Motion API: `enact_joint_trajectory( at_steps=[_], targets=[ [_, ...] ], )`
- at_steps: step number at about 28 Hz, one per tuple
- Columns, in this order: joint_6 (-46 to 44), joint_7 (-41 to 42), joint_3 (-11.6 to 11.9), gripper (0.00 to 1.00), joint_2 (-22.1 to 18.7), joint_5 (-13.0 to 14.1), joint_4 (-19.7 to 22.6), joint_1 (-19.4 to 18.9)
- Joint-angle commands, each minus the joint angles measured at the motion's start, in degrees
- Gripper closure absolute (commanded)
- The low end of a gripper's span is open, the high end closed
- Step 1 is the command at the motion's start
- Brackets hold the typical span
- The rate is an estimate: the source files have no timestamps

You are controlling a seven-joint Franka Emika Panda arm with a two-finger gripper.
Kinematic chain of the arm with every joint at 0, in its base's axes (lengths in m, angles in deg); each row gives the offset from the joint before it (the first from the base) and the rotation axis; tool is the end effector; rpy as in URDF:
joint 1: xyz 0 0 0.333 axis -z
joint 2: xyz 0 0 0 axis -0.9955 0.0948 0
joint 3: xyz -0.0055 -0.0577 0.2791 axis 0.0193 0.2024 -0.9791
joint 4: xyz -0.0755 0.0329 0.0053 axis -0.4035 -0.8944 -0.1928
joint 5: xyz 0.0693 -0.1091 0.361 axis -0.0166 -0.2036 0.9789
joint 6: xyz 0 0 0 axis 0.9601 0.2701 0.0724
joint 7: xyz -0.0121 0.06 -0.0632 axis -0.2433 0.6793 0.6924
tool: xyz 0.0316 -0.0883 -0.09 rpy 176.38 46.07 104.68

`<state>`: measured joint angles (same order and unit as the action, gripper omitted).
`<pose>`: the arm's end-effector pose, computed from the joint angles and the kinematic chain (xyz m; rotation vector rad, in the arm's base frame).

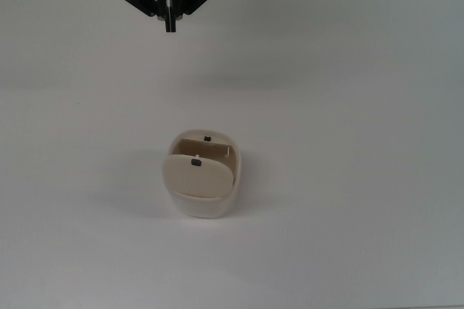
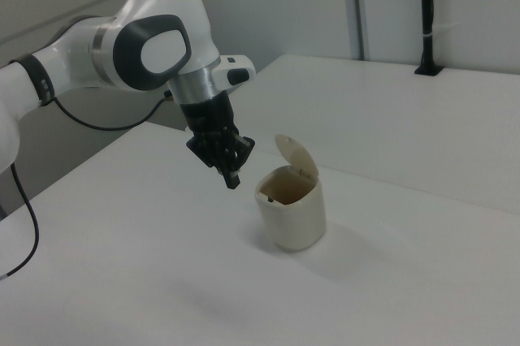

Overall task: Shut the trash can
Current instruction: 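Move the gripper down toward the open lid of the cream trash can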

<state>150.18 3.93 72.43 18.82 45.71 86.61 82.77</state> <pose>0.5830 0.0002 0.5347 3.0593 0.1963 -0.0168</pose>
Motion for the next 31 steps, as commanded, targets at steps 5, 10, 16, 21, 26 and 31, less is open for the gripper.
enact_joint_trajectory(
  at_steps=[5,10,16,21,26,31],
  targets=[
    [5.85,0.3,0.15,1.0,1.42,0.23,-0.74,-0.32],
    [15.42,-1.89,0.15,1.0,4.41,0.14,-1.8,-0.32],
    [29.74,-5.58,0.24,1.0,7.4,0.14,-1.89,-0.23],
    [39.15,-6.03,0.32,1.0,8.64,0.14,-1.89,0.03],
    [46.36,-6.64,0.32,1.0,11.36,0.14,-1.89,-0.14],
    [50.94,-9.1,0.32,1.0,14.52,-0.56,-1.89,-0.49]
  ],
)
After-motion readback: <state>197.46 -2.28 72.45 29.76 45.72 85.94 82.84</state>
